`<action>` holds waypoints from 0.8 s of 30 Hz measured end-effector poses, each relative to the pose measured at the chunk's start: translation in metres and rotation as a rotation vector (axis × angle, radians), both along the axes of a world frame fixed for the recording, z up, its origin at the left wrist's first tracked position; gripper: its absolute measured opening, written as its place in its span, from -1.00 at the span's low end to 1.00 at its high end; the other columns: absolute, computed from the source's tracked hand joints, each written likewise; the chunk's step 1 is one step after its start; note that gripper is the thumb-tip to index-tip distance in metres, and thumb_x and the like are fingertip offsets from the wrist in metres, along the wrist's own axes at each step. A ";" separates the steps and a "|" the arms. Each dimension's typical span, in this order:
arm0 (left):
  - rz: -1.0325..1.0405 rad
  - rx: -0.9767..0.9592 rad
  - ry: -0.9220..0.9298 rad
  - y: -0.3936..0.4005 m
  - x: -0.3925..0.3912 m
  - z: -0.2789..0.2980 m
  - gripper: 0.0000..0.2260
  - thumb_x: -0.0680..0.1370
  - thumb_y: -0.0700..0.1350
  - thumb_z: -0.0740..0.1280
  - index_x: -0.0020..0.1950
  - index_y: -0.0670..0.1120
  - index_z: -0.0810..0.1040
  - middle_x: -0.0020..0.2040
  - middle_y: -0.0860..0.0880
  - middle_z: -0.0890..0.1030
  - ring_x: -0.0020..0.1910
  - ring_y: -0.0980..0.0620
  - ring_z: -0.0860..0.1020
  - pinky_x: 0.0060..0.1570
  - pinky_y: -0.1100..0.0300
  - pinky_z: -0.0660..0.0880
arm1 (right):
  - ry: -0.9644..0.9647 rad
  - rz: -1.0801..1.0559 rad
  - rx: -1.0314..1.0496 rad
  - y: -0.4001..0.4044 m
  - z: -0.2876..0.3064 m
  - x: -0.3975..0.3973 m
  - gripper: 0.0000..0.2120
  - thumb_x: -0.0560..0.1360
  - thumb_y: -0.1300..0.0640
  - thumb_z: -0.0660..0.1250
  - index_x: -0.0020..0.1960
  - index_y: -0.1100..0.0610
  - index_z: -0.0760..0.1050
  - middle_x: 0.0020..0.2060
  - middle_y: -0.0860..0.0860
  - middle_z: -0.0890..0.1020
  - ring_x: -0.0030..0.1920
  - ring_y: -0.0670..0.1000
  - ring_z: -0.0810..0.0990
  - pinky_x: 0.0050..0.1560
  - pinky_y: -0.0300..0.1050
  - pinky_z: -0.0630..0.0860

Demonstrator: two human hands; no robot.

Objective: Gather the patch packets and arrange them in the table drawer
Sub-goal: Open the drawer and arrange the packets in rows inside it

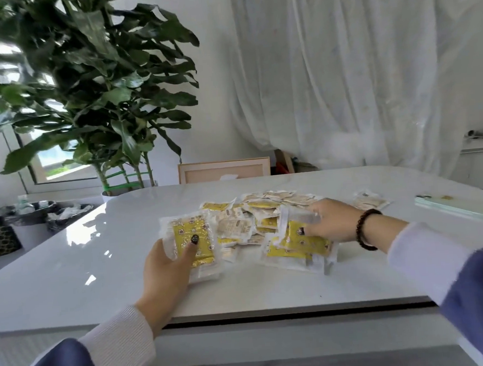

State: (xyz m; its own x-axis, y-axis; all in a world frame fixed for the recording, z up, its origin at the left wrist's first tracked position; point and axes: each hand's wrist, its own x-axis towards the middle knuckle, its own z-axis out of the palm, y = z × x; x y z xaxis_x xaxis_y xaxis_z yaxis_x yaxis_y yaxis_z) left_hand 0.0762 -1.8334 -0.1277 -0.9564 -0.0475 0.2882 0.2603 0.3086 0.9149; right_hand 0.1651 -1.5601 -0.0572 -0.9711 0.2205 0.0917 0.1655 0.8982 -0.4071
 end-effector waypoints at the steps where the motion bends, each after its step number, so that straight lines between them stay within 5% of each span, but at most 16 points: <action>1: -0.007 -0.002 0.000 0.000 0.001 0.000 -0.77 0.52 0.06 0.36 0.04 -0.07 0.51 -0.09 -0.01 0.60 -0.08 -0.03 0.55 -0.12 0.09 0.42 | -0.065 -0.025 0.027 0.002 -0.007 -0.007 -0.78 0.47 0.06 0.37 0.04 0.12 0.44 -0.05 0.05 0.55 -0.04 0.03 0.55 -0.19 -0.17 0.41; 4: -0.035 0.015 0.007 -0.002 0.001 0.000 -0.78 0.52 0.07 0.36 0.04 -0.04 0.52 -0.09 0.00 0.61 -0.09 0.01 0.56 -0.16 0.10 0.44 | -0.200 -0.051 0.026 -0.007 -0.022 -0.019 -0.65 0.40 -0.03 0.41 0.08 0.10 0.42 -0.07 -0.02 0.54 -0.10 -0.03 0.50 -0.21 -0.23 0.42; 9: -0.092 0.082 -0.022 -0.009 -0.006 -0.005 -0.80 0.49 0.10 0.40 0.00 0.03 0.57 -0.10 0.02 0.67 -0.09 -0.02 0.63 -0.02 -0.05 0.57 | -0.215 -0.050 0.193 -0.030 -0.019 -0.027 -0.68 0.31 0.00 0.46 -0.24 0.03 0.30 -0.27 -0.06 0.43 -0.28 -0.06 0.40 -0.35 -0.19 0.34; 12: -0.109 0.106 -0.030 -0.012 -0.005 -0.005 -0.80 0.48 0.12 0.41 0.00 0.04 0.58 -0.11 0.03 0.69 -0.08 -0.01 0.65 0.03 -0.11 0.58 | -0.184 -0.028 0.139 -0.037 -0.015 -0.029 -0.54 0.30 0.00 0.53 0.04 0.09 0.36 -0.13 -0.05 0.44 -0.15 -0.03 0.44 -0.33 -0.22 0.34; 15: -0.125 0.117 -0.021 -0.013 -0.002 -0.004 -0.79 0.48 0.12 0.41 0.00 0.04 0.58 -0.10 0.03 0.69 -0.07 0.00 0.65 0.05 -0.09 0.57 | -0.129 0.012 0.167 -0.046 -0.011 -0.024 -0.25 0.31 0.05 0.52 0.37 0.07 0.19 0.09 0.00 0.46 0.06 0.04 0.48 -0.03 -0.13 0.50; 19: -0.139 0.127 -0.029 -0.014 -0.004 -0.004 -0.81 0.48 0.11 0.40 -0.01 0.05 0.57 -0.09 0.02 0.69 -0.06 -0.01 0.64 0.07 -0.12 0.56 | -0.093 0.092 0.342 -0.055 0.003 -0.015 -0.76 0.50 0.06 0.28 0.12 0.10 0.38 0.22 0.08 0.37 0.06 0.08 0.49 0.10 -0.04 0.50; 22: -0.157 0.127 -0.025 -0.013 -0.004 -0.005 -0.81 0.47 0.11 0.41 -0.03 0.05 0.57 -0.09 0.00 0.69 -0.05 -0.04 0.65 0.06 -0.14 0.56 | -0.049 0.124 0.424 -0.054 0.015 -0.010 -0.69 0.51 0.06 0.21 0.24 0.04 0.39 0.23 0.04 0.36 0.15 0.11 0.48 0.14 0.05 0.48; 24: -0.160 0.115 -0.027 -0.013 -0.004 -0.005 -0.80 0.46 0.12 0.41 -0.03 0.05 0.56 -0.08 0.00 0.69 -0.05 -0.05 0.65 0.06 -0.14 0.56 | -0.033 0.143 0.487 -0.055 0.013 -0.007 -0.76 0.47 0.02 0.26 0.10 0.07 0.42 0.13 0.03 0.48 0.10 0.09 0.49 0.09 0.04 0.50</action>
State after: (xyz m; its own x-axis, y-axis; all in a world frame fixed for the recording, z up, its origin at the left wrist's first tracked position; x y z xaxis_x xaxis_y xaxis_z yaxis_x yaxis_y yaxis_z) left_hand 0.0725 -1.8464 -0.1327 -0.9617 0.0750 0.2636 0.2725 0.1585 0.9490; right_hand 0.1578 -1.6151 -0.0440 -0.9926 0.0246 0.1191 0.0329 0.9971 0.0679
